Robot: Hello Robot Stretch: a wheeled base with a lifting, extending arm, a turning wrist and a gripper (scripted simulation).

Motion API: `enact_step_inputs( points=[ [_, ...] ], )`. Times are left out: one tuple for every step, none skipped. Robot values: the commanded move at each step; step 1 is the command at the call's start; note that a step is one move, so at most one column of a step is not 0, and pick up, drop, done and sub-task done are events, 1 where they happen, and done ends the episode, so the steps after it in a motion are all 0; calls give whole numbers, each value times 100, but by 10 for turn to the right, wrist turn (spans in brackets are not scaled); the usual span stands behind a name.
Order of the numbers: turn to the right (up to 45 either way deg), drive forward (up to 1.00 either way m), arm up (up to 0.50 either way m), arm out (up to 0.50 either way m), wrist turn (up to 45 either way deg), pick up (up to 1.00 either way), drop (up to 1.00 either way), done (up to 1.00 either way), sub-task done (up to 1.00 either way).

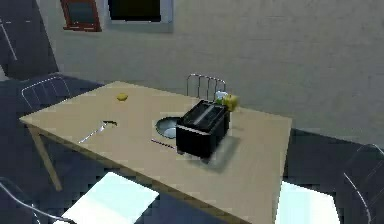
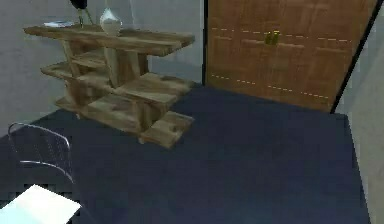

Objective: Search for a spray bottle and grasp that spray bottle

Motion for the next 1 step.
enact_step_inputs(
  points=[
    [-450, 0, 0, 0, 0, 0, 0, 0, 0]
  ],
)
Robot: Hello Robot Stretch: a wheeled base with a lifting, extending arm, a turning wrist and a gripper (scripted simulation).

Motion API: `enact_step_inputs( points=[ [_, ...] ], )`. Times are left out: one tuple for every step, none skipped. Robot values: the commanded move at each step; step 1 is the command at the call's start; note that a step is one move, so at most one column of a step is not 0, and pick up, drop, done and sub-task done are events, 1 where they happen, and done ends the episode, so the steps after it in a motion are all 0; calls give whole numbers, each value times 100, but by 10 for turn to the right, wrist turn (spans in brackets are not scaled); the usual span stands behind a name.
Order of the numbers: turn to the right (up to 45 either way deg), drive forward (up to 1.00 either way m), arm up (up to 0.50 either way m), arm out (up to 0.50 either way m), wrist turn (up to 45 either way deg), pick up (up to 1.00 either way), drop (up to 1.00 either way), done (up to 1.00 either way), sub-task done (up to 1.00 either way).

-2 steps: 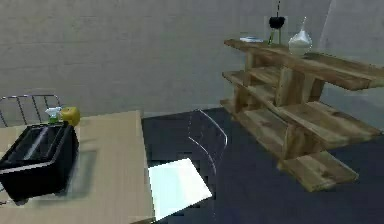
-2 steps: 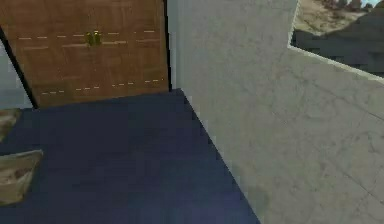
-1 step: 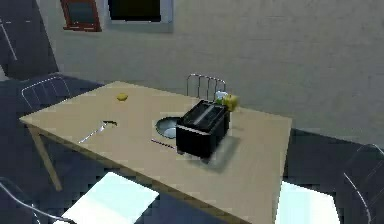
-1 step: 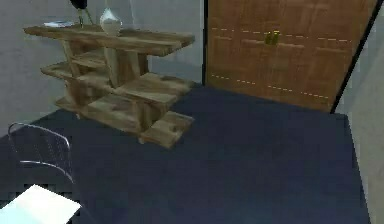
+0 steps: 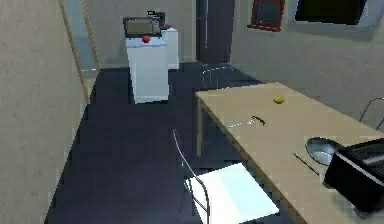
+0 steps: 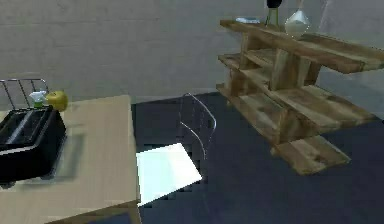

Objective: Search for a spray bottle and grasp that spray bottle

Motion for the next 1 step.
enact_step_inputs(
  points=[
    [-330, 0, 0, 0, 0, 0, 0, 0, 0]
  ],
)
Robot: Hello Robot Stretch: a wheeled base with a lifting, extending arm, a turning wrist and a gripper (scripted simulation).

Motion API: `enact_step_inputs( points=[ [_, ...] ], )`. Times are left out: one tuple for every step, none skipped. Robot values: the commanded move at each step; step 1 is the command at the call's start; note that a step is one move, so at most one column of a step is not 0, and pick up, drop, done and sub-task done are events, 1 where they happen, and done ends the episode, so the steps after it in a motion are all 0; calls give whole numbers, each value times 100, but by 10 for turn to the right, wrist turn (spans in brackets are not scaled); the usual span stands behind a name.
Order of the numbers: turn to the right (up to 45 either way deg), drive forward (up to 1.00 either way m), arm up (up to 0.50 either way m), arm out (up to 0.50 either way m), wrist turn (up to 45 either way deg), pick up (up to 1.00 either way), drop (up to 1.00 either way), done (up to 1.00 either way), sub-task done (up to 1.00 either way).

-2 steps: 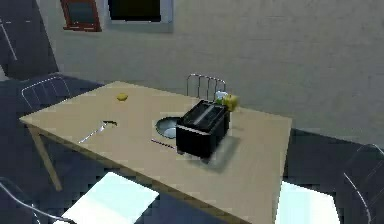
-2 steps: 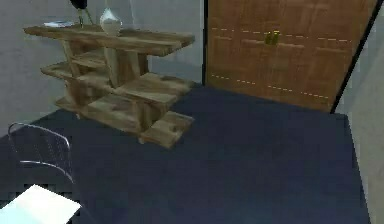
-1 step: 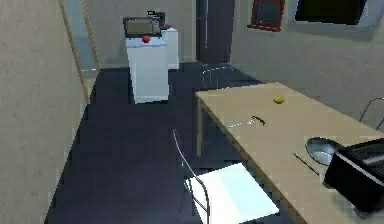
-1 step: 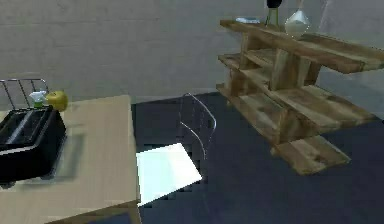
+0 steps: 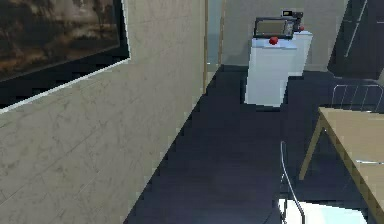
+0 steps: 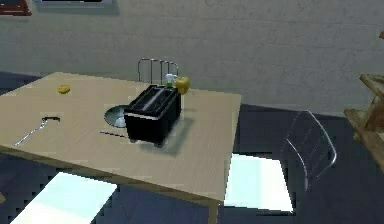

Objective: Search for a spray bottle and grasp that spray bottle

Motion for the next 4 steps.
enact_step_inputs(
  points=[
    [-30, 0, 0, 0, 0, 0, 0, 0, 0],
    [450, 0, 0, 0, 0, 0, 0, 0, 0],
    [450, 0, 0, 0, 0, 0, 0, 0, 0],
    [450, 0, 0, 0, 0, 0, 0, 0, 0]
  ],
)
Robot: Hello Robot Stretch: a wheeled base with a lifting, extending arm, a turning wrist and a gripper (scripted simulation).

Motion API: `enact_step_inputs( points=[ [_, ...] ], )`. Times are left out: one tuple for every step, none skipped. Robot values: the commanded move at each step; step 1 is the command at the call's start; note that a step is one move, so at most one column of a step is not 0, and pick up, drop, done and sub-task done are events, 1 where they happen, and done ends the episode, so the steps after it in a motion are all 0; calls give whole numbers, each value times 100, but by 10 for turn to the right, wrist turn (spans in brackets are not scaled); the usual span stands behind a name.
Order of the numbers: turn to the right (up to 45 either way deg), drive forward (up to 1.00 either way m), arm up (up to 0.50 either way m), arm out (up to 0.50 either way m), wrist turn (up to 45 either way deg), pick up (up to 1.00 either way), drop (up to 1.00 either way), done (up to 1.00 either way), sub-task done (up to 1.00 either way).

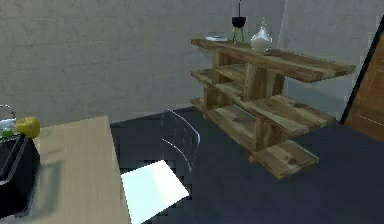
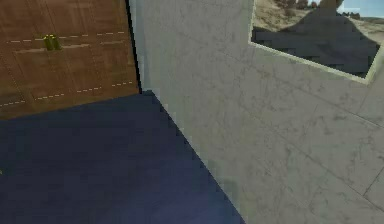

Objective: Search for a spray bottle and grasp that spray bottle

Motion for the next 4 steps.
enact_step_inputs(
  points=[
    [180, 0, 0, 0, 0, 0, 0, 0, 0],
    [0, 80, 0, 0, 0, 0, 0, 0, 0],
    [60, 0, 0, 0, 0, 0, 0, 0, 0],
    [0, 15, 0, 0, 0, 0, 0, 0, 0]
  ],
)
